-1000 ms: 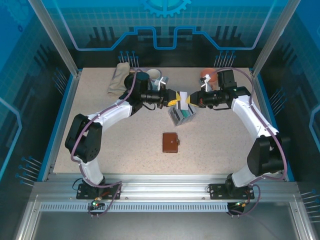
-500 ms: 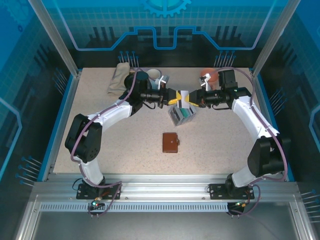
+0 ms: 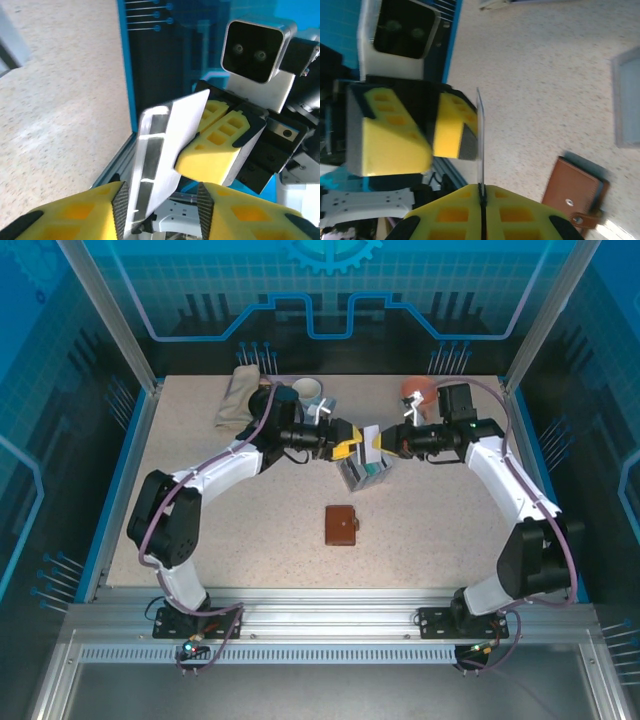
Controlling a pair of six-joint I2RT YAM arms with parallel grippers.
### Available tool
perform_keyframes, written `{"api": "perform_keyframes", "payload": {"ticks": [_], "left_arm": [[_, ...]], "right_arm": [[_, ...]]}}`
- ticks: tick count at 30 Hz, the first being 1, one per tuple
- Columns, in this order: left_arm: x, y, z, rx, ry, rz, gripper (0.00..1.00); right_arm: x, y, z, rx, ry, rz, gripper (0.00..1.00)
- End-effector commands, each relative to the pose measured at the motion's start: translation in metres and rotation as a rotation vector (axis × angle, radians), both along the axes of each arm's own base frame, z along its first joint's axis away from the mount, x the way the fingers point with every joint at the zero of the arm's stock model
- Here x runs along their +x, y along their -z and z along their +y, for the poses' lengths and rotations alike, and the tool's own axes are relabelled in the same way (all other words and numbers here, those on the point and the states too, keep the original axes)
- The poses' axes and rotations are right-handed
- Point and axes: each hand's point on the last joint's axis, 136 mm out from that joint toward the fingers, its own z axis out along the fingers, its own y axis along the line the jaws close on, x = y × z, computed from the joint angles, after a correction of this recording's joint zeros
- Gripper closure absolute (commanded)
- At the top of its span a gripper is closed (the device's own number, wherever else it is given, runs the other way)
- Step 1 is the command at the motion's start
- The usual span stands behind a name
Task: Put the credit cards into the card holder
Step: Pick up the credit card from the storage box, then open the card holder at the center of the table.
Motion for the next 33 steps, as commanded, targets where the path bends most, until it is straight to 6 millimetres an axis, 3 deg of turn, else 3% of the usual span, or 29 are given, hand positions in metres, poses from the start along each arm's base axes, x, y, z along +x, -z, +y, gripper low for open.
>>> {"api": "perform_keyframes", "payload": {"ticks": [1,4,7,13,18,21,26,33], "left_arm": [[-0.018,0.029,0.024,0.222,-0.027,0.035,0.48],[-0.031,0.067,0.043,0.357,-0.059,0.099,0.47],[-0.045,0.096,0.064,0.479,-0.107,0.138,0.42],[-0.061,0.120,0.091,0.592,-0.181,0.166,0.38],[-0.066,0.128,0.094,0.608,-0.182,0.182,0.37],[-0.071,0.131,0.094,0.614,-0.169,0.187,0.37],[-0.076,0.139,0.091,0.627,-0.155,0.197,0.36],[-0.083,0.149,0.070,0.664,-0.091,0.189,0.36]], "right_arm": [[-0.012,0.023,-0.021,-0.131,0.073,0.026,0.91],[-0.030,0.049,-0.031,-0.310,0.107,0.051,0.91],[-0.052,0.071,-0.024,-0.440,0.094,0.064,0.91],[-0.083,0.101,0.015,-0.546,0.024,0.089,0.89],[-0.089,0.119,0.046,-0.589,-0.008,0.095,0.91],[-0.091,0.128,0.054,-0.613,0.001,0.104,0.92],[-0.090,0.143,0.049,-0.652,0.045,0.126,0.92],[-0.090,0.163,0.022,-0.706,0.089,0.178,0.93]]}}
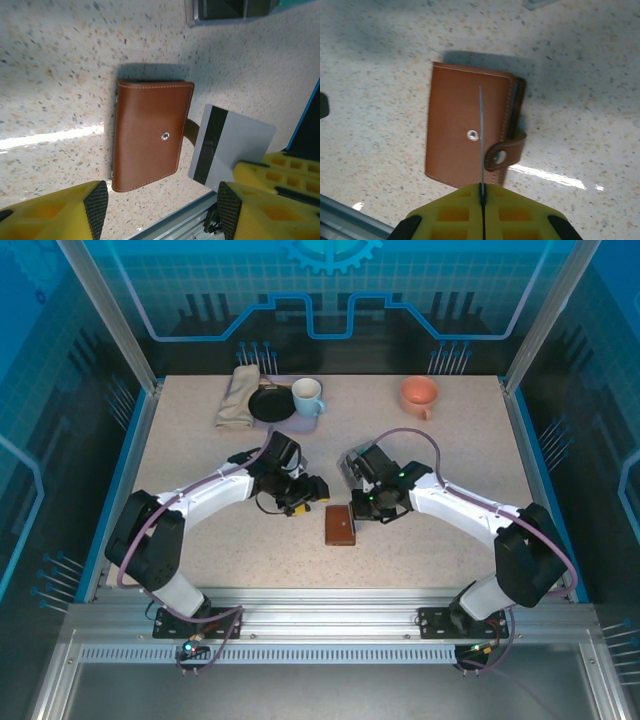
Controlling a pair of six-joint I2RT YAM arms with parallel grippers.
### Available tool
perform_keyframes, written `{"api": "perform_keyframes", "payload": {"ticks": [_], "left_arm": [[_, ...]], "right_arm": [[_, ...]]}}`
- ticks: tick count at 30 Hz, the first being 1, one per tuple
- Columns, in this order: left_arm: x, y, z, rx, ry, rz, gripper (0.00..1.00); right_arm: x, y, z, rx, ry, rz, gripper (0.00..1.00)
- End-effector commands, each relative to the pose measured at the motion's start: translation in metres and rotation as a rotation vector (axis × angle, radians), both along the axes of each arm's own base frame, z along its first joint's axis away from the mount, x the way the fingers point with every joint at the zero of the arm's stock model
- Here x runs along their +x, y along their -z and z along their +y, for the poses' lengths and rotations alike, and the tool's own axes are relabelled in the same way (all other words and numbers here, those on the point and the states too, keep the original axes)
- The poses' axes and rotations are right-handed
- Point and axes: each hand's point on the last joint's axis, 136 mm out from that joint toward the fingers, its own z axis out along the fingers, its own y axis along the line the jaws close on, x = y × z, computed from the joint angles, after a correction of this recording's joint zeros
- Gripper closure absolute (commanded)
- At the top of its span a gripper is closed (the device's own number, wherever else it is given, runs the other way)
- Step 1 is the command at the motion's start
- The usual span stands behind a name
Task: Put the credit cards into the card holder
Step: Open the card holder at the center of the table.
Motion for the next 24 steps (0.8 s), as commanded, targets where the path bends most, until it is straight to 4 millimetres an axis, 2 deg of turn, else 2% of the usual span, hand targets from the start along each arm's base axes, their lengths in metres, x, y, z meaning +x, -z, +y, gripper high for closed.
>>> {"api": "perform_keyframes", "payload": {"ticks": [1,7,14,24], "left_arm": [[-0.003,0.008,-0.007,0.037,0.040,0.005,0.36],[-0.006,0.021,-0.016,0.056,0.063,0.033,0.37],[-0.010,0.039,-0.018,0.073,0.078,0.075,0.41],[-0.012,0.053,-0.024,0.074,0.087,0.106,0.42]], "right_arm": [[0.000,0.015,-0.017,-0.027,0.056,0.028,0.93],[0.001,0.018,-0.025,-0.022,0.074,0.032,0.93],[0.004,0.023,-0.008,0.083,0.071,0.038,0.93],[0.007,0.035,-0.008,0.081,0.092,0.046,0.93]]}}
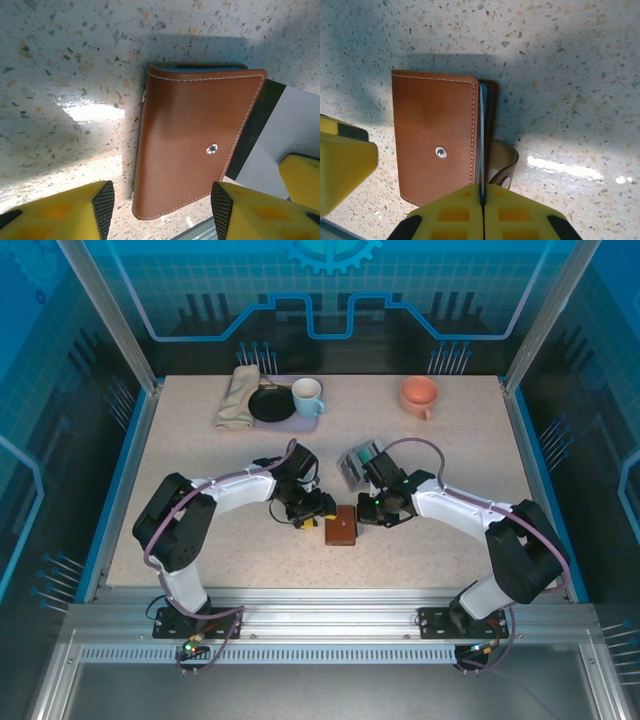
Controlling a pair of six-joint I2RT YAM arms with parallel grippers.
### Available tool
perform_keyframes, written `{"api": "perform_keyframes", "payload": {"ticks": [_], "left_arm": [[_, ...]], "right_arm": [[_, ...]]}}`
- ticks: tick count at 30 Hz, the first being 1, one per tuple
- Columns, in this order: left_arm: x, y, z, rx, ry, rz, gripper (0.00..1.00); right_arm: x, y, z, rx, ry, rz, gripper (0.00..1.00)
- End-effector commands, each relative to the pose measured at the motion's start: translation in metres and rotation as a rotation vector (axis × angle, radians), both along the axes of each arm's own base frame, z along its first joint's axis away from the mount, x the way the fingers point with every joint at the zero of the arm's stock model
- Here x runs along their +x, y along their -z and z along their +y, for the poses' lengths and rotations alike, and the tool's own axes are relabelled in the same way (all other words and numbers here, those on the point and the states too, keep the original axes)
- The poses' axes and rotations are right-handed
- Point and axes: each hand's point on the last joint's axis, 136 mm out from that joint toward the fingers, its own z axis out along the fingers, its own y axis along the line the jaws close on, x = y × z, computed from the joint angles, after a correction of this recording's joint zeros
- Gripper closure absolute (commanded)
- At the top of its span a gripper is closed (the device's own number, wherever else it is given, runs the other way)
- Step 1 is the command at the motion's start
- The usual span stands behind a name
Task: Put the credit cards into the card holder
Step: Open the card holder at the center of the table.
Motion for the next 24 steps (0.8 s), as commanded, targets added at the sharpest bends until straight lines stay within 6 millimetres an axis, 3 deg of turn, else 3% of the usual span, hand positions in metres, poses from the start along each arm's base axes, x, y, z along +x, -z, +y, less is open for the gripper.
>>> {"api": "perform_keyframes", "payload": {"ticks": [1,7,18,24], "left_arm": [[0.003,0.000,-0.009,-0.016,0.020,-0.003,0.42],[0.004,0.002,-0.012,-0.017,0.023,0.003,0.43],[0.009,-0.029,-0.011,-0.048,0.005,-0.090,0.31],[0.010,-0.035,-0.008,-0.045,-0.015,-0.107,0.28]], "right_arm": [[0.002,0.007,-0.001,0.015,0.024,0.019,0.93],[0.004,0.002,0.003,0.035,0.021,0.013,0.93],[0.007,-0.033,0.022,0.171,-0.015,-0.033,0.93],[0.006,-0.035,0.034,0.238,-0.022,-0.015,0.93]]}}
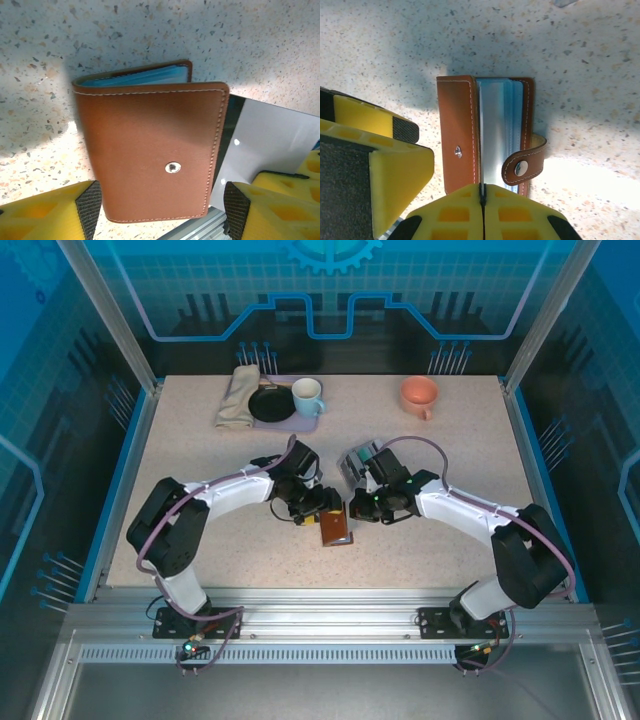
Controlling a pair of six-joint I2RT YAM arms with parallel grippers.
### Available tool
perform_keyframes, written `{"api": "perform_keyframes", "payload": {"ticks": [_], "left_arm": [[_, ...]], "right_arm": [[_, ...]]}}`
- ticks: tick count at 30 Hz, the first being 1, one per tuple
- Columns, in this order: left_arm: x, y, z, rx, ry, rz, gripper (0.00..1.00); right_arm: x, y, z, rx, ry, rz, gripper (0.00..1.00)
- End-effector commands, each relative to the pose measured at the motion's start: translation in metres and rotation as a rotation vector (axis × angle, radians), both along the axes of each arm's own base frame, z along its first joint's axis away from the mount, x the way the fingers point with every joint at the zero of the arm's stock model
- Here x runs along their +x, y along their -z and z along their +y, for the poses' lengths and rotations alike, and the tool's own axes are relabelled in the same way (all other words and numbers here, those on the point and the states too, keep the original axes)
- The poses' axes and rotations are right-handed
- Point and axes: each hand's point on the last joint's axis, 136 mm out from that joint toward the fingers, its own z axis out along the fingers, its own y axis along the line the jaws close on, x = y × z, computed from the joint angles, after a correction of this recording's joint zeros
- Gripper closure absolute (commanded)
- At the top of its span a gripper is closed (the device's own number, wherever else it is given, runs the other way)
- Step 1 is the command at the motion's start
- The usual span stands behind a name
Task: Put the credit cards into the card holder
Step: Open the card holder at the center of the table.
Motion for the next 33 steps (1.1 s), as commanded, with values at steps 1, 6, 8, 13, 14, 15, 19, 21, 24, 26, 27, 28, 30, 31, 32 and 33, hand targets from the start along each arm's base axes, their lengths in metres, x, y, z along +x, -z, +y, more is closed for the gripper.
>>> {"api": "perform_keyframes", "payload": {"ticks": [1,6,8,13,14,15,19,21,24,26,27,28,30,31,32,33], "left_arm": [[0.005,-0.014,0.001,-0.004,-0.029,-0.037,0.27],[0.005,-0.013,0.007,0.008,-0.053,-0.027,0.26],[0.006,-0.009,0.010,0.021,-0.064,-0.019,0.26],[0.004,-0.002,0.014,0.030,-0.091,0.005,0.26],[0.004,0.001,0.016,0.038,-0.098,0.009,0.27],[0.004,0.003,0.018,0.045,-0.106,0.014,0.27],[0.003,0.007,0.024,0.062,-0.139,0.022,0.31],[0.003,0.007,0.028,0.077,-0.145,0.020,0.34],[0.002,0.008,0.031,0.103,-0.140,0.032,0.29],[0.002,0.009,0.031,0.110,-0.138,0.031,0.26],[0.002,0.009,0.031,0.108,-0.139,0.032,0.24],[0.003,0.010,0.030,0.103,-0.140,0.034,0.23],[0.004,0.008,0.026,0.081,-0.136,0.035,0.20],[0.005,0.008,0.024,0.074,-0.134,0.035,0.18],[0.006,0.007,0.023,0.064,-0.132,0.033,0.16],[0.006,0.006,0.022,0.058,-0.129,0.032,0.16]], "right_arm": [[0.004,-0.012,0.012,0.091,0.000,0.003,0.93],[0.005,-0.016,0.024,0.175,0.003,0.010,0.93],[0.006,-0.017,0.029,0.199,-0.001,0.019,0.93],[0.001,-0.003,0.035,0.235,0.000,0.067,0.93],[0.001,-0.002,0.036,0.244,0.003,0.070,0.93],[0.002,0.000,0.036,0.250,0.007,0.076,0.93],[0.002,0.008,0.037,0.259,0.022,0.097,0.94],[0.002,0.010,0.039,0.273,0.025,0.105,0.94],[0.003,0.012,0.040,0.314,0.039,0.112,0.95],[0.004,0.013,0.040,0.334,0.045,0.119,0.95],[0.004,0.013,0.040,0.343,0.049,0.122,0.96],[0.004,0.014,0.039,0.350,0.050,0.123,0.96],[0.005,0.014,0.039,0.367,0.056,0.125,0.97],[0.005,0.013,0.039,0.379,0.057,0.126,0.98],[0.006,0.013,0.039,0.388,0.062,0.129,0.98],[0.006,0.013,0.038,0.396,0.066,0.130,0.99]]}}
